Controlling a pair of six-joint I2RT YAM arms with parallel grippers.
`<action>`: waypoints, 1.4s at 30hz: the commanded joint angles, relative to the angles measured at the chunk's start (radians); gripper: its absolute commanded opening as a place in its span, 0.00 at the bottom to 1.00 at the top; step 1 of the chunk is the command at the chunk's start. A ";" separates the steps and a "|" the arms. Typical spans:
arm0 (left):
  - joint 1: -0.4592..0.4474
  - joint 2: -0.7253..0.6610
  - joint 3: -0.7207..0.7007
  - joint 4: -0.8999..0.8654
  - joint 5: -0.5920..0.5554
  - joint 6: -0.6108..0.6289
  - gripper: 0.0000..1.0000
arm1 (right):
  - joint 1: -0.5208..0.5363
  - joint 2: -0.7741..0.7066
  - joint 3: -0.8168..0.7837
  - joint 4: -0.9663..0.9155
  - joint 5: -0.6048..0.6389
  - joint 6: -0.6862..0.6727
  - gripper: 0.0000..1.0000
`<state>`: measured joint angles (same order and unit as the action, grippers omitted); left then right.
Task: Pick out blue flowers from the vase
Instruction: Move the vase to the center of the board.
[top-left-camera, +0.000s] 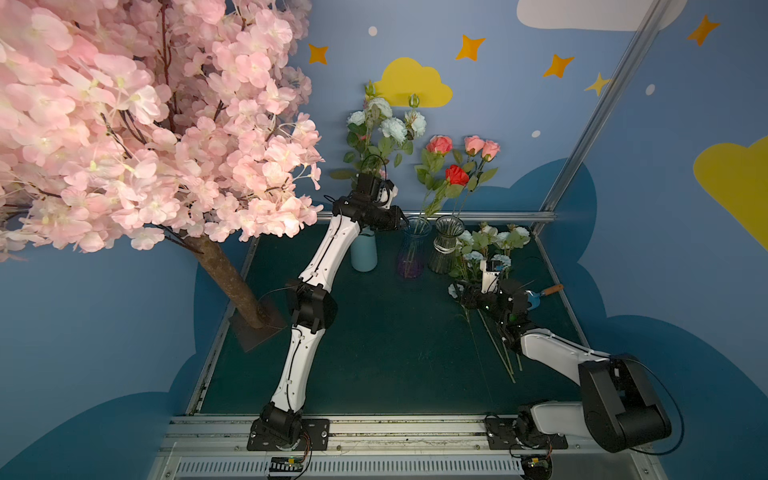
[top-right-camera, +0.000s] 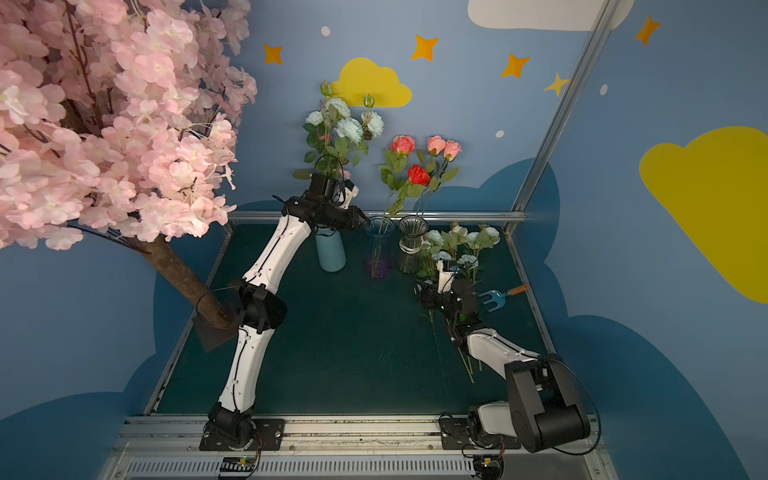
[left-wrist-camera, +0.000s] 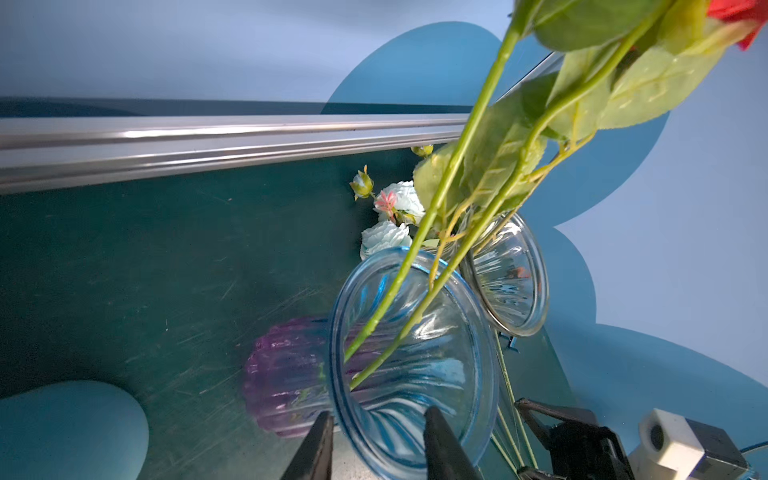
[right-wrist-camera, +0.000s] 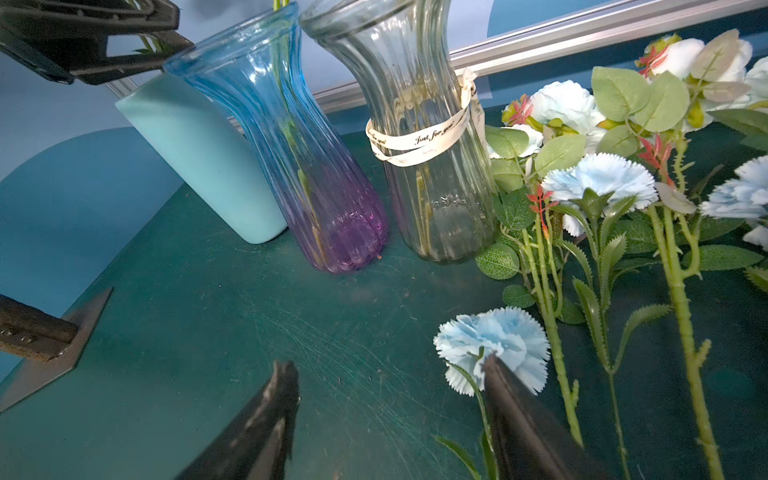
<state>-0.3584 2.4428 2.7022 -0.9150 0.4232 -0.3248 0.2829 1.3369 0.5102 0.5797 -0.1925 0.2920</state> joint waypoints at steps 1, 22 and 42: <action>-0.002 -0.005 0.019 0.018 0.023 0.000 0.42 | -0.003 0.011 0.024 0.007 -0.009 0.007 0.71; -0.058 -0.137 -0.078 0.009 -0.044 0.086 0.47 | -0.004 0.015 0.024 0.014 -0.012 0.011 0.71; 0.007 -0.786 -0.974 0.447 -0.269 0.082 0.60 | -0.006 0.016 0.021 0.020 -0.017 0.018 0.71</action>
<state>-0.4107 1.6909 1.7710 -0.5556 0.1638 -0.2138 0.2821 1.3479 0.5102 0.5800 -0.2028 0.3004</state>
